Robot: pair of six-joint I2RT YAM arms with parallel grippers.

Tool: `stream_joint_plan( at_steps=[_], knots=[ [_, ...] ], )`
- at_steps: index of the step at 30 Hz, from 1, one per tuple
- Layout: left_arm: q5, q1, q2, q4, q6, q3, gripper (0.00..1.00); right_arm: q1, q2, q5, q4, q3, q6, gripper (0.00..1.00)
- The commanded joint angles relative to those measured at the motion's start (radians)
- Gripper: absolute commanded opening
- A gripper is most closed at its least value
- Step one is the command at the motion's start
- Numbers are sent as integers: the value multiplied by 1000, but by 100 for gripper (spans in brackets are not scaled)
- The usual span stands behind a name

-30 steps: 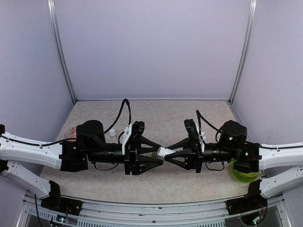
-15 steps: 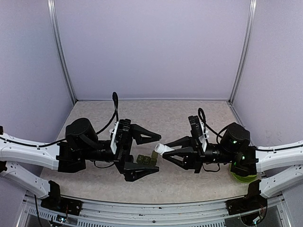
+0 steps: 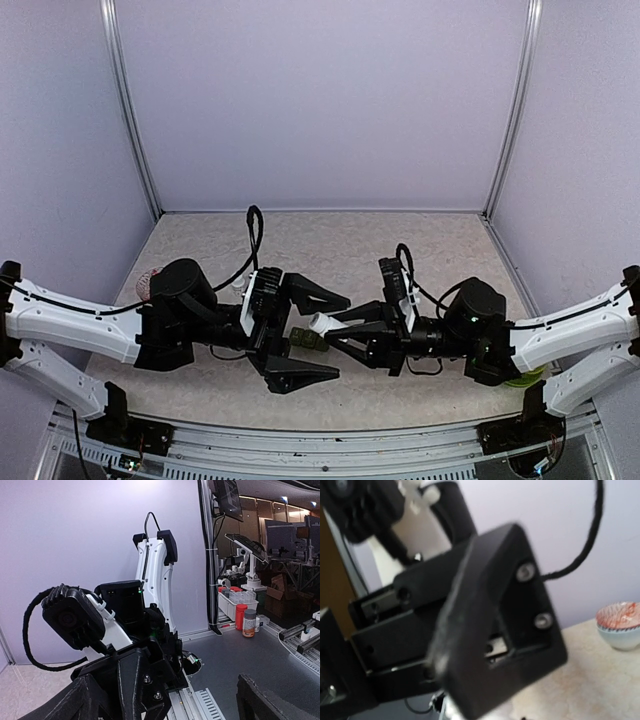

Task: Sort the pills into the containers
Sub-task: Unscrew the lid of the pill bottle from the pill bottle.

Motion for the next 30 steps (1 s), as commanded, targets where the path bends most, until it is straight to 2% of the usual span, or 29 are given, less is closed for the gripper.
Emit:
stream_joint_plan(
  at_steps=[1,14,20,30],
  knots=[
    [9,-12,-6,53,-4,-26,99,11,-8,94,142,-50,22,14],
    [-16,-15,9,33,-11,-27,93,11,-63,179,185,-115,43,13],
    [-46,-15,0,32,5,-27,95,10,-29,127,153,-84,44,13],
    [-40,-15,16,64,17,-13,98,23,72,74,245,-46,73,13]
  ],
)
